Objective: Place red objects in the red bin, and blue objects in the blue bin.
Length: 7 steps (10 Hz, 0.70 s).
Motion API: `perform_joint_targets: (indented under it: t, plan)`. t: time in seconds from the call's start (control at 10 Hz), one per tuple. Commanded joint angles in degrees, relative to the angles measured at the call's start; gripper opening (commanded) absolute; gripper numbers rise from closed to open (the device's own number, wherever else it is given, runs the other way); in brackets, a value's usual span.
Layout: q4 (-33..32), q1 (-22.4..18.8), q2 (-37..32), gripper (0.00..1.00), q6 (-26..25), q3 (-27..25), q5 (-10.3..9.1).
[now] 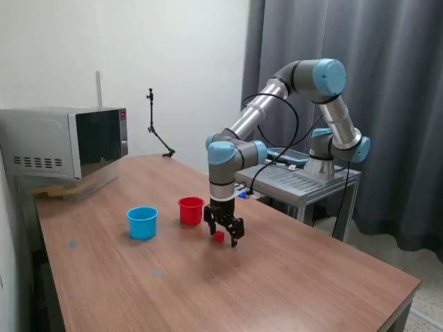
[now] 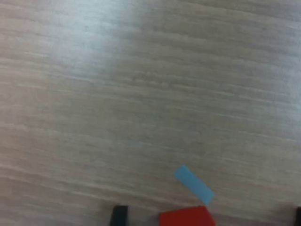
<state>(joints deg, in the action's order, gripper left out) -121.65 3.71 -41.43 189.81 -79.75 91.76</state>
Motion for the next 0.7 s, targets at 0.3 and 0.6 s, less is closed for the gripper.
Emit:
perform_joint_targets:
  t: [0.3,0.6]
  plan:
    - [0.0,0.2,0.0,1.0,0.0,1.0,0.35]
    - [0.0,0.3,0.0,1.0,0.0,0.9,0.35]
